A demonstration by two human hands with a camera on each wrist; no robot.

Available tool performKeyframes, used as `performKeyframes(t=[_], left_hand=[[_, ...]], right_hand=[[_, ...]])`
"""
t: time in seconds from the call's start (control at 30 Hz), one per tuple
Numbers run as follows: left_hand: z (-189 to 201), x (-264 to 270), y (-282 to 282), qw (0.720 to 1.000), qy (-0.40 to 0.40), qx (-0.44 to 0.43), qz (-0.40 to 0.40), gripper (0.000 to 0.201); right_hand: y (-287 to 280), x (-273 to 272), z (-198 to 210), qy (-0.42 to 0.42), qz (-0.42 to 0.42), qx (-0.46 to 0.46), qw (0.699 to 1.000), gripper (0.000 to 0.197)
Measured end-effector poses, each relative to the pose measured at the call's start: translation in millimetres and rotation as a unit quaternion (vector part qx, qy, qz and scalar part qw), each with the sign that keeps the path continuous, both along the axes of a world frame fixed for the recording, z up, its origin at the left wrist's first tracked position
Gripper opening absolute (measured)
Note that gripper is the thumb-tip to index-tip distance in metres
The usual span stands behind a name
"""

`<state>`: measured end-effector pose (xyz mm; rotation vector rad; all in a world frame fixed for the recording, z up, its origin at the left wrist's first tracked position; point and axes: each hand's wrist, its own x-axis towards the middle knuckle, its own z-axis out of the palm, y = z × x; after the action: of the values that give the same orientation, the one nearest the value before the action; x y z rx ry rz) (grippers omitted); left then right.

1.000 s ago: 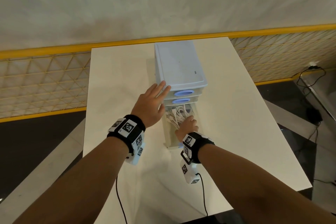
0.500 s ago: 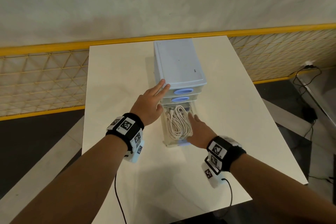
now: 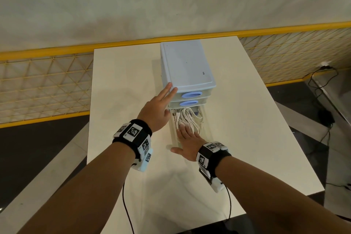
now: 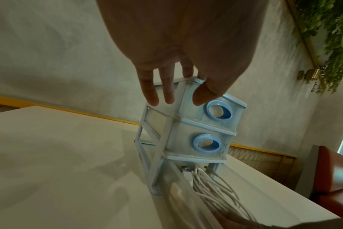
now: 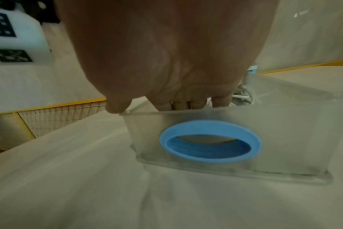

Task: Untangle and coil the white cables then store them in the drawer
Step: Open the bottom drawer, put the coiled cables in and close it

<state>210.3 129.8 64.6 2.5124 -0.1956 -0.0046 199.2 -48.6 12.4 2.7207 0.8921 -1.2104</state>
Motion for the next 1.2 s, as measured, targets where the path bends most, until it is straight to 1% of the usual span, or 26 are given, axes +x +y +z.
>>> performKeyframes(t=[0.07, 0.13, 0.2, 0.23, 0.3, 0.4, 0.5, 0.57, 0.63, 0.67, 0.7, 0.73, 0.77, 0.8, 0.83, 0.87, 0.9, 0.93, 0.97, 1.0, 1.03, 1.07, 1.17, 1.2], left_hand=[[-1.0, 0.5, 0.0, 1.000, -0.002, -0.003, -0.002, 0.076], [-2.3, 1.3, 0.3, 1.000, -0.006, -0.007, -0.005, 0.076], [-3.1, 1.6, 0.3, 1.000, -0.009, -0.007, -0.004, 0.076], [-3.4, 1.8, 0.5, 1.000, -0.009, -0.009, -0.002, 0.076], [-3.4, 1.7, -0.3, 1.000, -0.008, -0.016, 0.001, 0.075], [-1.4, 1.8, -0.7, 1.000, -0.002, -0.017, 0.007, 0.075], [0.6, 0.9, -0.4, 1.000, -0.001, -0.017, 0.008, 0.076], [1.9, 0.1, -1.6, 1.000, 0.001, -0.022, 0.006, 0.075], [4.9, 1.6, -2.6, 1.000, -0.007, -0.021, 0.014, 0.071], [7.2, 2.9, -2.8, 1.000, -0.019, -0.012, 0.018, 0.067], [9.6, 4.9, -2.9, 0.999, -0.039, 0.003, 0.019, 0.062], [12.1, 7.1, -2.8, 0.998, -0.060, 0.018, 0.016, 0.057], [14.4, 9.9, -2.7, 0.997, -0.076, 0.031, 0.012, 0.052], [16.3, 13.0, -2.4, 0.996, -0.084, 0.040, 0.010, 0.049], [18.2, 15.5, -2.5, 0.995, -0.084, 0.044, 0.007, 0.047], [19.9, 17.8, -3.1, 0.996, -0.082, 0.044, 0.004, 0.046], [19.9, 20.2, -3.7, 0.996, -0.079, 0.042, 0.000, 0.046], [19.8, 22.7, -4.8, 0.996, -0.074, 0.041, -0.007, 0.046], [19.4, 24.8, -6.3, 0.997, -0.063, 0.041, -0.013, 0.047], [18.7, 26.3, -7.4, 0.998, -0.048, 0.041, -0.017, 0.048], [17.9, 27.3, -8.0, 0.999, -0.032, 0.041, -0.016, 0.049], [17.4, 28.0, -7.8, 0.999, -0.016, 0.042, -0.012, 0.049], [18.9, 29.2, -6.2, 0.998, 0.008, 0.056, -0.005, 0.052], [21.0, 30.0, -6.0, 0.998, 0.014, 0.061, -0.005, 0.053]], right_hand=[[-1.9, 0.6, 6.5, -0.017, 0.010, 0.021, 1.000, 0.079], [-6.4, -1.5, 13.0, -0.060, 0.014, 0.060, 0.996, 0.075], [-10.9, -1.9, 16.1, -0.097, -0.008, 0.083, 0.992, 0.076], [-12.2, 0.5, 14.9, -0.101, -0.024, 0.079, 0.991, 0.077], [-13.4, 7.9, 8.4, -0.081, -0.055, 0.055, 0.994, 0.080], [-11.3, 20.6, -3.7, -0.021, -0.083, 0.035, 0.996, 0.082], [-8.0, 27.3, -6.8, -0.003, -0.092, 0.026, 0.995, 0.081], [-10.4, 30.6, -3.2, 0.003, -0.106, 0.053, 0.993, 0.076], [-19.5, 30.8, 3.8, 0.000, -0.136, 0.114, 0.984, 0.068], [-26.5, 28.0, 8.6, -0.017, -0.161, 0.150, 0.975, 0.063], [-34.3, 23.3, 12.7, -0.053, -0.189, 0.189, 0.962, 0.054], [-42.0, 15.9, 16.1, -0.095, -0.224, 0.228, 0.943, 0.043], [-48.8, 7.2, 19.7, -0.134, -0.271, 0.266, 0.915, 0.030], [-55.2, -1.7, 22.4, -0.160, -0.338, 0.284, 0.883, 0.021], [-62.5, -8.1, 19.9, -0.167, -0.419, 0.281, 0.847, 0.018], [-68.4, -12.3, 18.3, -0.150, -0.508, 0.262, 0.807, 0.020], [-73.1, -15.2, 15.4, -0.102, -0.598, 0.238, 0.759, 0.026], [-75.0, -18.0, 13.0, -0.028, -0.673, 0.220, 0.705, 0.030], [-74.5, -21.3, 13.3, 0.053, -0.721, 0.211, 0.658, 0.030], [-70.4, -25.1, 15.1, 0.123, -0.742, 0.219, 0.622, 0.025], [-64.7, -28.1, 17.6, 0.168, -0.747, 0.239, 0.598, 0.019], [-59.6, -28.3, 17.0, 0.187, -0.746, 0.264, 0.582, 0.016], [-46.8, -18.4, 14.7, 0.196, -0.748, 0.327, 0.543, 0.013], [-43.8, -13.7, 14.7, 0.198, -0.747, 0.343, 0.534, 0.012]])
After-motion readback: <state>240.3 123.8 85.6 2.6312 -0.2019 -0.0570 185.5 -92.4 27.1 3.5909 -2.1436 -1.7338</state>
